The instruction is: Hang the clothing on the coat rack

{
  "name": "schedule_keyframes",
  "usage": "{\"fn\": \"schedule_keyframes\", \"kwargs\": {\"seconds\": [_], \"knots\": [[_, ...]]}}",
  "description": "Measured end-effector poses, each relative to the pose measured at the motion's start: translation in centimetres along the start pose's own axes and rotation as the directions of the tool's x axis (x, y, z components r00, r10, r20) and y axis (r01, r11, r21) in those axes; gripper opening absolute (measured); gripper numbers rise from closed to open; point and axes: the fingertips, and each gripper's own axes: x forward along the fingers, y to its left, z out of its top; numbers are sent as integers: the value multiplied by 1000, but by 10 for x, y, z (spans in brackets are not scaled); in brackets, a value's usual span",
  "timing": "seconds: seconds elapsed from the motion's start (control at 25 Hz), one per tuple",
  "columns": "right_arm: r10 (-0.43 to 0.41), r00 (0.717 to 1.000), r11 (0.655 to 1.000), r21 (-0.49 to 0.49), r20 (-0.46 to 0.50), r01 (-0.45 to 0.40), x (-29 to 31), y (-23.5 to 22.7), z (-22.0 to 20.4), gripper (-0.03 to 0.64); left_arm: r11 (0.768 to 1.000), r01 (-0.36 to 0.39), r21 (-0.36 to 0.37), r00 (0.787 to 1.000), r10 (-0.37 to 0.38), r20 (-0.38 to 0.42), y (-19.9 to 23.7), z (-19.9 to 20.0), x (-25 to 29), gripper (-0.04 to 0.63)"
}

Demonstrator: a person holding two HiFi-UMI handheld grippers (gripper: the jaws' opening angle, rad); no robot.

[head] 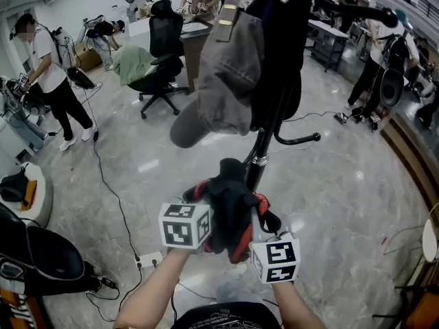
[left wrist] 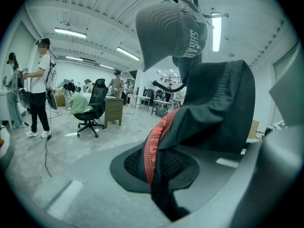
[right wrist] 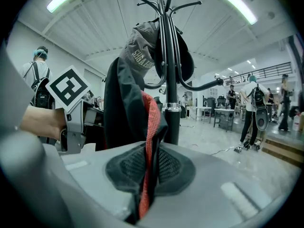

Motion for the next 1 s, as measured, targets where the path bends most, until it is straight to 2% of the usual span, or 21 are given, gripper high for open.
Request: {"fn": "schedule_keyframes", "kwargs": {"seconds": [1.0], "knots": [[48,998,999,-11,-32,-49,10,9,-21,21,1000,31,1,999,-31,-36,-7,-23,5,26]]}}
